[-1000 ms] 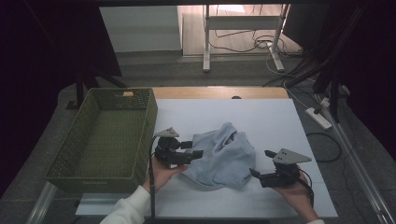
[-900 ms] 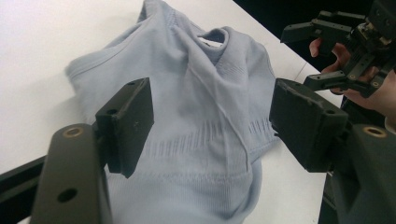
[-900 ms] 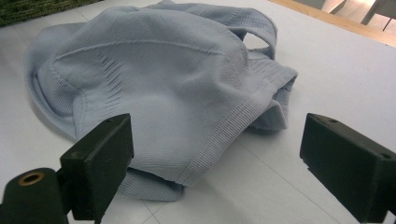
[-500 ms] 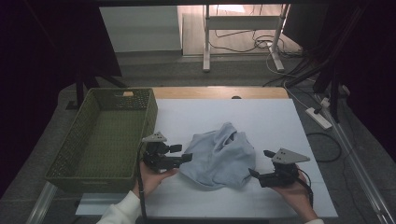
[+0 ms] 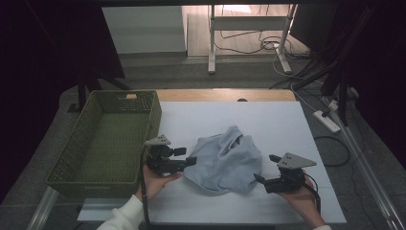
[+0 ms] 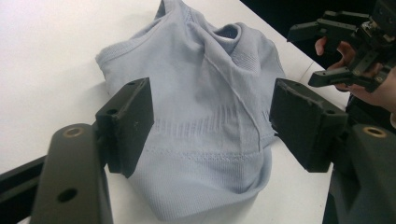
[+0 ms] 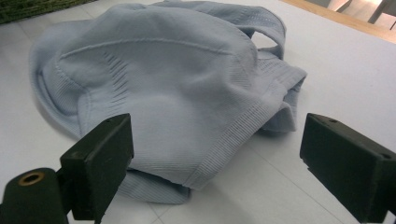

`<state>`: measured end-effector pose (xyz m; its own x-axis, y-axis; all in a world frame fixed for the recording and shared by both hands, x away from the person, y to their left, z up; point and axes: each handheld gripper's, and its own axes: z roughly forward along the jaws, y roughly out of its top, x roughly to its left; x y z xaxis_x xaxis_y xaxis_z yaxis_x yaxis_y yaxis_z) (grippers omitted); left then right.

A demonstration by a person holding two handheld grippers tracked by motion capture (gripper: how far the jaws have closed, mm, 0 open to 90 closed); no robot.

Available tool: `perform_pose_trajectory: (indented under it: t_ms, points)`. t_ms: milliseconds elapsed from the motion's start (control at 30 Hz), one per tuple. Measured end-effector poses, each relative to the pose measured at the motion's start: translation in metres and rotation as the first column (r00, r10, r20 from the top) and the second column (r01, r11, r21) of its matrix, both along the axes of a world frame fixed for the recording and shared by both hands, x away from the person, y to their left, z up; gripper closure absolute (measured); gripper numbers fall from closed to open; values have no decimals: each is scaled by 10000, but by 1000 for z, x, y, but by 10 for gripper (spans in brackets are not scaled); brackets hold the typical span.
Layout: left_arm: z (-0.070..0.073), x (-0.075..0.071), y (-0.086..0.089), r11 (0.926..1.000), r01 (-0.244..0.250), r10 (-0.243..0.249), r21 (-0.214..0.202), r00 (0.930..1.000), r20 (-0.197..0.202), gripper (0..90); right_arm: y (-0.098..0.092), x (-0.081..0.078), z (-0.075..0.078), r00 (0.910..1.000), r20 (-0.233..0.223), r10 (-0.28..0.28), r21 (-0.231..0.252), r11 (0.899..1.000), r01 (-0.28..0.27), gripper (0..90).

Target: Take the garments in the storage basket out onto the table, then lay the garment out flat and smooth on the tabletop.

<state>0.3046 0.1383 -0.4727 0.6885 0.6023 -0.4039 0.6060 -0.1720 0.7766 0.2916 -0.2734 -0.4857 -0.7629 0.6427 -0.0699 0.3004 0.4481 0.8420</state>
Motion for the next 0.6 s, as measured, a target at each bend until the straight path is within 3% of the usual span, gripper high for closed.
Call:
perform_pose_trajectory:
  t_ms: [233,600]
  points:
    - [0,0,5,9996,-80,77,-270,9999,-100,299,5,-2,1,9999,31,153,-14,9999,-153,102]
    - [1,-2,6,9997,-151,150,-194,9999,-48,294,20,-6,6,9982,64,603,60,9982,-604,103]
